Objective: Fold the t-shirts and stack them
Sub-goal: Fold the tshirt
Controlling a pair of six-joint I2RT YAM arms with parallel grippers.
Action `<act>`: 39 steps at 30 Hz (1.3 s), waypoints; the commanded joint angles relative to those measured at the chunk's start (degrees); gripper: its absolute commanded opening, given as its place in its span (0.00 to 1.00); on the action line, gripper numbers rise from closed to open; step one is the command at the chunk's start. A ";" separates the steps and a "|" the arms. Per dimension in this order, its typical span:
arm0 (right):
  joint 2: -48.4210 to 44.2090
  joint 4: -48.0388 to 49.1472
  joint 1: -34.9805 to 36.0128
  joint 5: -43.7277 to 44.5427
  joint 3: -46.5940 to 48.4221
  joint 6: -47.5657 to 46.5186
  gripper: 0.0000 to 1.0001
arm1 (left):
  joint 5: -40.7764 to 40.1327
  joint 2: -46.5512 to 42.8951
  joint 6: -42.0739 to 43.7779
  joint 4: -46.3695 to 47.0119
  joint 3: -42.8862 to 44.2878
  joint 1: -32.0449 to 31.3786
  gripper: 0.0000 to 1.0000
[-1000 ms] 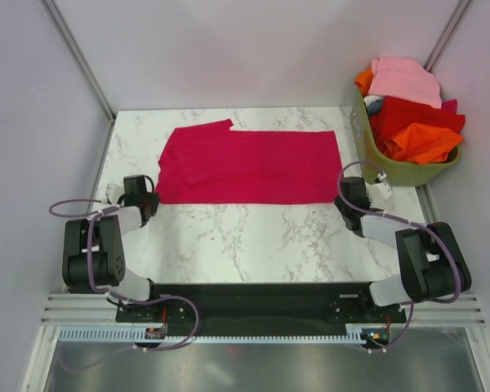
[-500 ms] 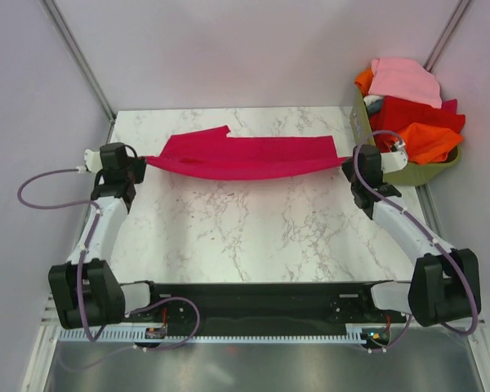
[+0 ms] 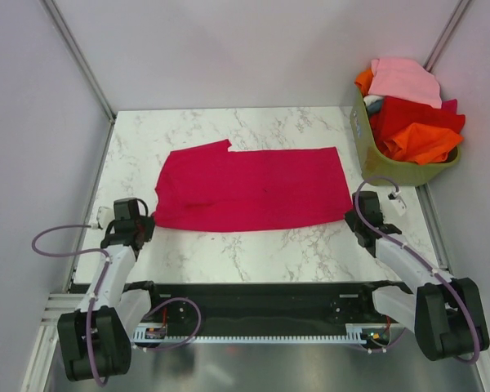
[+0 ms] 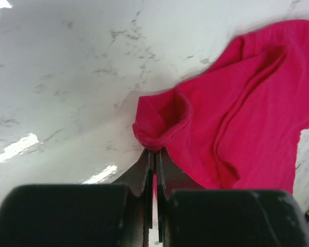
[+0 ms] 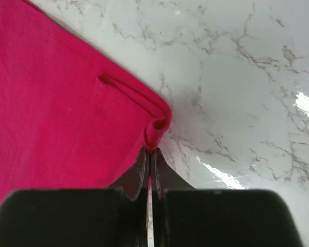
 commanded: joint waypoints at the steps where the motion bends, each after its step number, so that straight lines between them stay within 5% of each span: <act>1: -3.42 1.26 -0.31 0.55 -1.09 0.51 0.00 | -1.19 -3.27 1.73 0.89 -1.63 0.60 0.02; 7: -0.62 0.04 -0.49 0.99 6.01 -0.46 0.00 | 0.48 2.43 0.15 1.33 5.20 0.51 0.02; 15: -0.07 -4.98 -1.54 3.01 13.07 -0.38 0.00 | 1.72 5.26 5.59 -2.97 29.39 0.42 0.02; 34: -10.00 -7.35 -1.63 0.47 1.03 -0.90 0.00 | 0.83 -15.66 1.11 -10.00 -4.26 2.80 0.02; 37: -11.93 -8.84 -1.54 -0.58 -0.91 0.51 0.00 | 1.19 -17.06 1.28 -10.62 -6.20 2.80 0.06; 39: -13.86 -8.76 -1.54 -1.20 -2.31 0.68 0.06 | 1.19 -17.94 1.37 -11.15 -6.47 2.80 0.20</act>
